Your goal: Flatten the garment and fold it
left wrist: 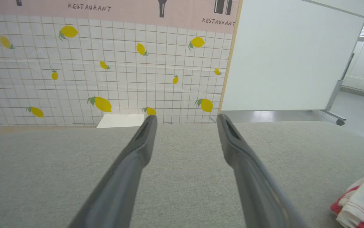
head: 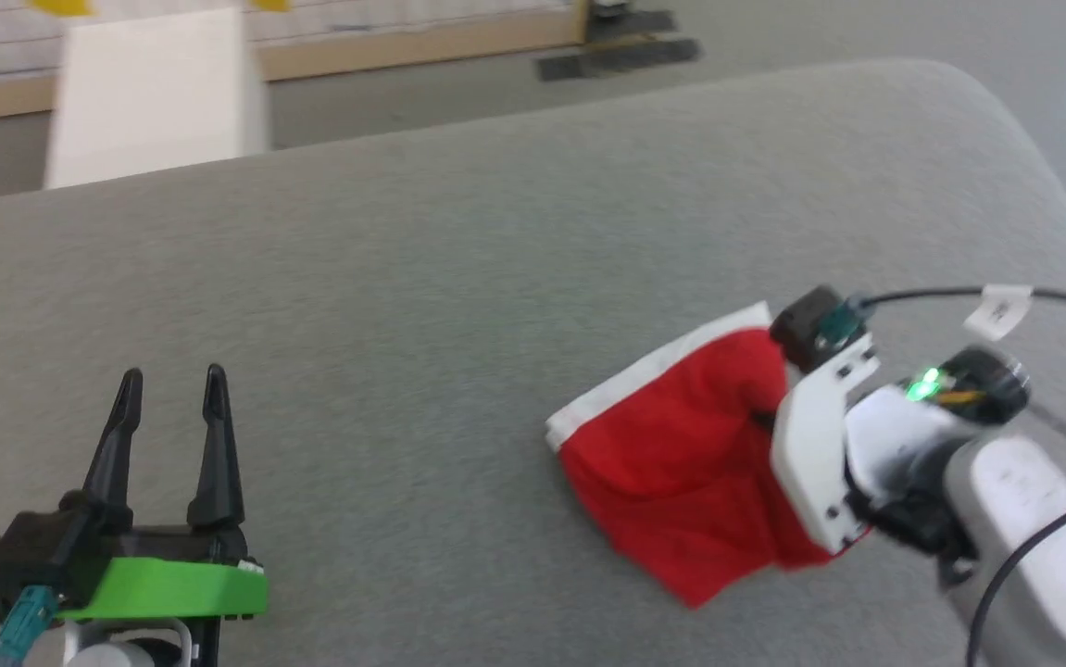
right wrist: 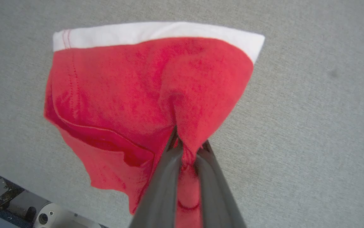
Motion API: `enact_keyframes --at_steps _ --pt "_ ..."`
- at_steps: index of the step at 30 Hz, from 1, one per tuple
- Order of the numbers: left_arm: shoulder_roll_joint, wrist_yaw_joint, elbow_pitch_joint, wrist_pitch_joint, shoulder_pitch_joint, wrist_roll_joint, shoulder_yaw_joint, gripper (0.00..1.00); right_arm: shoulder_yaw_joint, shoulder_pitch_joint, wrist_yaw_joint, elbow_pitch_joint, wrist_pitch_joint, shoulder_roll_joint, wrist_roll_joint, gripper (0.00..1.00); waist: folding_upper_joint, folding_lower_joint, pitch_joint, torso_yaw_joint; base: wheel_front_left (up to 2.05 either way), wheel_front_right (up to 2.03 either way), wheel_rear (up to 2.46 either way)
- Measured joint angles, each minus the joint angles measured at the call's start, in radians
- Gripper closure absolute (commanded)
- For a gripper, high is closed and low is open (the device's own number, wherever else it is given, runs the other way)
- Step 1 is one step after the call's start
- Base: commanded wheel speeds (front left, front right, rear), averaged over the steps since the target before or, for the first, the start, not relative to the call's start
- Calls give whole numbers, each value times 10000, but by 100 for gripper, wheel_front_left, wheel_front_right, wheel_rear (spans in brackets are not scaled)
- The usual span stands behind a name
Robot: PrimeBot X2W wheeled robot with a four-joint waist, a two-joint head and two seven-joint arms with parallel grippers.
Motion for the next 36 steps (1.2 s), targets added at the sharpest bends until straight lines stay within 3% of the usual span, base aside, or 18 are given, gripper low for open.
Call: enact_keyframes --at_steps 7,14,23,31,32,33,36 --pt "723 -6 -550 203 -372 10 -221 0 -270 -1110 2 -19 67 -1001 347 100 0 0 681 -1218 0 0 0" --pt "1482 -8 -1386 744 -595 -12 -188 0 -1342 -1635 2 786 -443 -1618 -209 100 0 0 1897 -1798 0 0 0" --pt "1927 -8 -1912 1081 -738 -117 -182 0 -3716 -2019 2 2406 -1749 -1632 -1829 100 0 1 3429 -1829 0 0 0" --pt "2146 -8 -2127 1193 -827 -163 -128 0 -5486 -2359 2 2932 -2729 -1390 -3281 100 0 1 4171 -1509 0 0 0" --pt "2155 -8 -2132 1202 -826 -174 -127 0 -5647 -2407 2 2984 -2750 -1338 -3404 31 0 1 4209 -1472 0 0 0" --pt "2163 -8 -2140 1202 -826 -174 -123 0 -5850 -2463 2 3047 -2754 -1262 -3469 0 0 1 4248 -1431 0 0 0" --pt "2163 0 -2123 1200 -825 -186 -132 0 -6259 -2598 2 3068 -3007 -1116 -3730 0 0 2 4274 -1361 0 0 0"
